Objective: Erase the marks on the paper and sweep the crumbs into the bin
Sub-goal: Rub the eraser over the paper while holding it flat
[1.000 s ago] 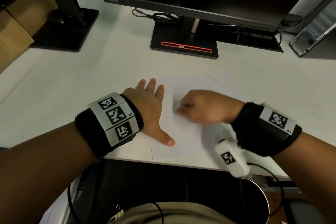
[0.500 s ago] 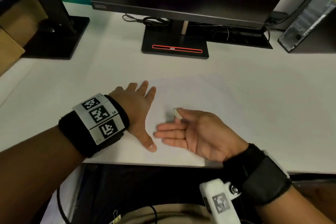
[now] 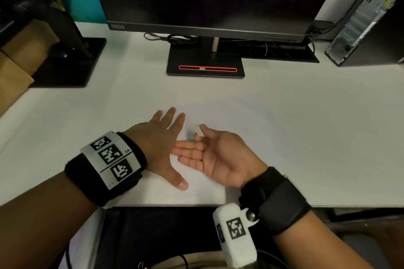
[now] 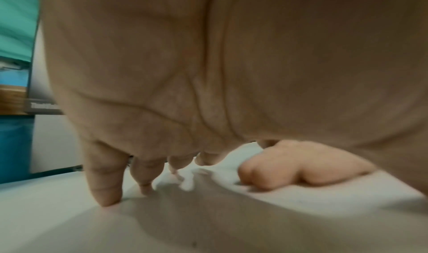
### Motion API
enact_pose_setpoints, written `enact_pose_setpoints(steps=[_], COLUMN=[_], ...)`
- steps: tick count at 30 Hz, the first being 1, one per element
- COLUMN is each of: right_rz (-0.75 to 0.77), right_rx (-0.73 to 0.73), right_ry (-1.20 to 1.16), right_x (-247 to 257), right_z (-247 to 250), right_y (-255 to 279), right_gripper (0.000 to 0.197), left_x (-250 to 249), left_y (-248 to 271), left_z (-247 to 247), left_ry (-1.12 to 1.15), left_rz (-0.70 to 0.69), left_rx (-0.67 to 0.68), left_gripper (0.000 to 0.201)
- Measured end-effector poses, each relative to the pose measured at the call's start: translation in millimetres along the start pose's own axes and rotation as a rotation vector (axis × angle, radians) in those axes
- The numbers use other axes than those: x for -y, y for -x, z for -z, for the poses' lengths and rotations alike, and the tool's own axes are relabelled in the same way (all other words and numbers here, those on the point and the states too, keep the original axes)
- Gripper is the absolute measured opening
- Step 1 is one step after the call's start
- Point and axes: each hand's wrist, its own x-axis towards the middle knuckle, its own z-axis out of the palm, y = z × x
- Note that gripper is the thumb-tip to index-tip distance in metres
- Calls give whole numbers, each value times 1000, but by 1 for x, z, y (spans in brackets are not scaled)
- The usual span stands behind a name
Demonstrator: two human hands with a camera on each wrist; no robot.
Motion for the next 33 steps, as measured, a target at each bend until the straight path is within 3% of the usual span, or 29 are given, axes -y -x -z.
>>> enact_pose_setpoints(steps=[2, 5, 8, 10, 13, 15, 17, 22, 24, 26, 29, 31, 33], right_rz=[114, 399, 579, 527, 214, 44, 72, 558, 625, 566, 273, 115, 97], right_rx=[-66, -284, -428, -318, -84, -19, -63, -428, -455, -327, -131, -88, -87], right_ry=[-118, -313, -374, -348, -141, 8, -40, -345, -333, -308, -131, 14, 4], right_x=[28, 68, 82, 68, 33, 25, 43, 106, 109, 97, 62, 51, 61], right_z=[21, 59, 72, 57, 26, 20, 32, 82, 82, 61, 24, 12, 17], right_y=[-8, -8, 7, 11, 4, -4, -11, -10, -4, -5, -23, -35, -41], right_gripper=[42, 39, 32, 36, 42, 41, 40, 30, 30, 35, 37, 36, 39], left_x=[0, 0, -2, -2, -2, -2, -2, -2, -3, -4, -6, -5, -4], left_y=[1, 3, 3, 1, -1, -2, -2, -1, -1, -1, -1, -1, 0], left_z=[1, 4, 5, 6, 5, 4, 4, 5, 5, 6, 5, 4, 3], left_ry=[36, 80, 73, 68, 46, 26, 26, 29, 20, 12, 3, 1, 12], left_rz=[6, 22, 19, 27, 48, 53, 55, 53, 52, 54, 57, 62, 64], left_rx=[5, 30, 46, 58, 74, 72, 74, 80, 79, 79, 81, 79, 84], left_gripper=[162, 163, 162, 162, 165, 165, 165, 165, 164, 164, 165, 167, 168])
